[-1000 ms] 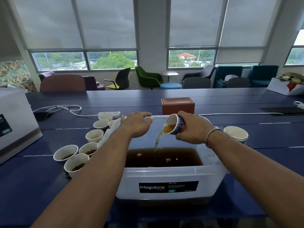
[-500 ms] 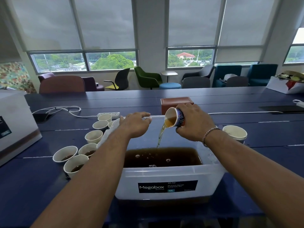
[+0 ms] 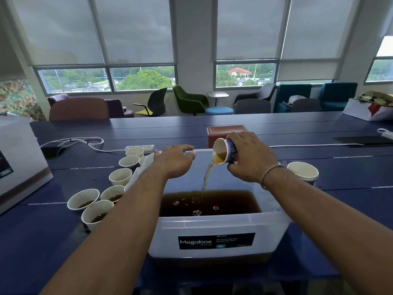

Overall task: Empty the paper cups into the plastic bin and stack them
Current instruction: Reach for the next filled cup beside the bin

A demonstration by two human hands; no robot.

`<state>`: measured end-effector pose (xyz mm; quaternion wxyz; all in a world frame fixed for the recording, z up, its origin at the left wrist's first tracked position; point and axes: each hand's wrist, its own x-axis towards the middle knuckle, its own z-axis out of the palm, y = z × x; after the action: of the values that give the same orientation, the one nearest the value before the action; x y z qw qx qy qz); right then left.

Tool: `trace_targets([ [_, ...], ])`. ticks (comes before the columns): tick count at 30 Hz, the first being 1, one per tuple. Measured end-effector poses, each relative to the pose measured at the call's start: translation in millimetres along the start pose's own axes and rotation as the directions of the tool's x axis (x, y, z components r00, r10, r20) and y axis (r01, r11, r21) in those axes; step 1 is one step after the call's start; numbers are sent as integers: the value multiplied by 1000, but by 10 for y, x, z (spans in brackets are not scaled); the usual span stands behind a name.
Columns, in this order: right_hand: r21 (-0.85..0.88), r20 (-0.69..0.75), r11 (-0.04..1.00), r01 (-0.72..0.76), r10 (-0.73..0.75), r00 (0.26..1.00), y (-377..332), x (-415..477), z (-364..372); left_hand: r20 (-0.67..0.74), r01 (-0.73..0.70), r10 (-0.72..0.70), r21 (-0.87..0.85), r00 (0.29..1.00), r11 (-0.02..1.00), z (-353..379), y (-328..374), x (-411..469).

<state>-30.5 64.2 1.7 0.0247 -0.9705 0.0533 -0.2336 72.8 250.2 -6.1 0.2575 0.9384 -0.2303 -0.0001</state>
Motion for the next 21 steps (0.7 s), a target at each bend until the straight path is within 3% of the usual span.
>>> trace_targets([
  [11,-95,-9,995,32,-33,999,-21,5,-8,0,10,-10,13,1000,1000,-7,25,-23],
  [21,-144,-149,986,85,-107,983,-24,24,-5,10,5,-5,-6,1000,1000,-17,12,-17],
])
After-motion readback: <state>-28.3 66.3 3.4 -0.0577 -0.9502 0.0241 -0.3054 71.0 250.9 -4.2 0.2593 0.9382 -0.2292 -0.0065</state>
